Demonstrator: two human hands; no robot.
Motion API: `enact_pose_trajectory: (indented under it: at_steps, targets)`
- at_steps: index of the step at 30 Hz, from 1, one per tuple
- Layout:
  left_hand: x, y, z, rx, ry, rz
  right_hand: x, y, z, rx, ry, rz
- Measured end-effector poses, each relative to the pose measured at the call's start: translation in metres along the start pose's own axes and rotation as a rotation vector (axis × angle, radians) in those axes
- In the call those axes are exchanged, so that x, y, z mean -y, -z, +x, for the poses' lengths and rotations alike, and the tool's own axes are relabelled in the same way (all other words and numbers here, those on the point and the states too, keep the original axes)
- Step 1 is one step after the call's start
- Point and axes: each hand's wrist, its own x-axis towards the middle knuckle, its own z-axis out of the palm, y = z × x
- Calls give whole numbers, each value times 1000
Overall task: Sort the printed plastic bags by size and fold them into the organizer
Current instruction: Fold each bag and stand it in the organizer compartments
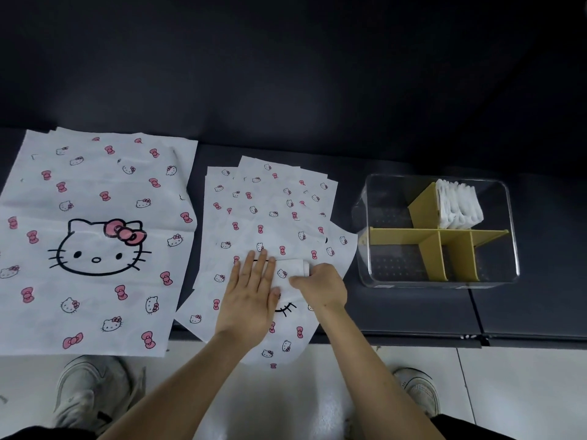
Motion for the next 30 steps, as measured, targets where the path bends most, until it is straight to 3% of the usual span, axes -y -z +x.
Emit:
enact_pose_trajectory:
  at_steps: [4, 6, 10, 12, 14, 18, 22, 27, 30]
  targets:
    - [0, 3, 1, 19, -5, -14, -1, -8, -5, -124, 77, -155]
    - [-1, 5, 1, 47, 5, -33, -2, -14, -8, -127, 77, -87]
    - [0, 9, 1, 67, -3, -51, -2, -8, -13, -43, -51, 456]
    - [2, 10, 2, 85, -3, -106, -5, -6, -16, -14, -38, 560]
    - [0, 19, 4, 36, 55, -266, -7, -3, -19, -12, -5, 638]
    - [-17, 60, 11, -76, 443, -714, -5, 18, -34, -18, 85, 777]
    - [-43, 105, 26, -84, 547, -1131, -5, 58, -54, -16, 162, 903]
    - [-102, 129, 56, 35, 361, -1399, -29, 129, -61, 23, 70, 1100]
    - [-149, 129, 81, 144, 240, -1303, -55, 166, -55, -152, 90, 1095]
